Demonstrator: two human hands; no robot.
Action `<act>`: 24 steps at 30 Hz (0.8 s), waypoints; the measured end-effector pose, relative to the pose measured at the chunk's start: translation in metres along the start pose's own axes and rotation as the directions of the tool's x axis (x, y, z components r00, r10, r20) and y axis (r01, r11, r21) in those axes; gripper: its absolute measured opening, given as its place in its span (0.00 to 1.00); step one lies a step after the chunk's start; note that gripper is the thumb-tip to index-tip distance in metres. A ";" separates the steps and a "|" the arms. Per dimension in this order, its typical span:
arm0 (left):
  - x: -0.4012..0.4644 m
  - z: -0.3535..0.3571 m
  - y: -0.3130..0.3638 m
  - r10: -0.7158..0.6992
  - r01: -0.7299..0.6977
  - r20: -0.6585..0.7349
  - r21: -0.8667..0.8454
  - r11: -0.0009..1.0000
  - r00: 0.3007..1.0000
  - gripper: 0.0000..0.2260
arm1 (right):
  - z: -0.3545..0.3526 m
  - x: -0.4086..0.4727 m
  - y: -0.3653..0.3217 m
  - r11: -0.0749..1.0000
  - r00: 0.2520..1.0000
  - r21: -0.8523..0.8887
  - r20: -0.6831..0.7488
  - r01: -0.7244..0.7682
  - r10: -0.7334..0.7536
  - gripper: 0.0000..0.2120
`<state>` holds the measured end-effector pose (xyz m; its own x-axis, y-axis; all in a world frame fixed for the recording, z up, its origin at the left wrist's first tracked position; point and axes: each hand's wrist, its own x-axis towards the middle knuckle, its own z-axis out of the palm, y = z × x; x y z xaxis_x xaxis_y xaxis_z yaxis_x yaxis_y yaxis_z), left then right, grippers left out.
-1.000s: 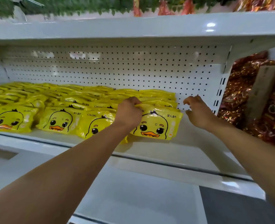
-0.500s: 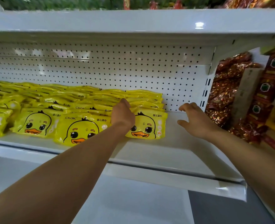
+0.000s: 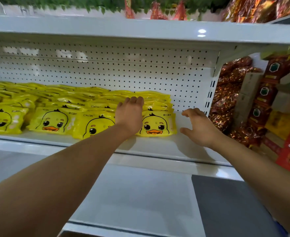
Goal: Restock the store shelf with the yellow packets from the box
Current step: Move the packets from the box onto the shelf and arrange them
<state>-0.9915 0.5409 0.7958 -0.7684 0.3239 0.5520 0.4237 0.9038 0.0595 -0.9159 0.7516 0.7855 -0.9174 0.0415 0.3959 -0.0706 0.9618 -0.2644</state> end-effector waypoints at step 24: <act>-0.296 0.037 -0.189 0.035 0.123 0.554 -0.245 0.962 0.832 0.12 | 0.173 -0.200 -0.212 0.962 0.930 0.099 0.299 -0.255 0.216 0.25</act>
<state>-0.8621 0.2844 0.5900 -0.8900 0.4559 0.0005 0.4308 0.8406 0.3285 -0.7852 0.4928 0.6104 -0.9851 0.1653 0.0484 0.1272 0.8879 -0.4421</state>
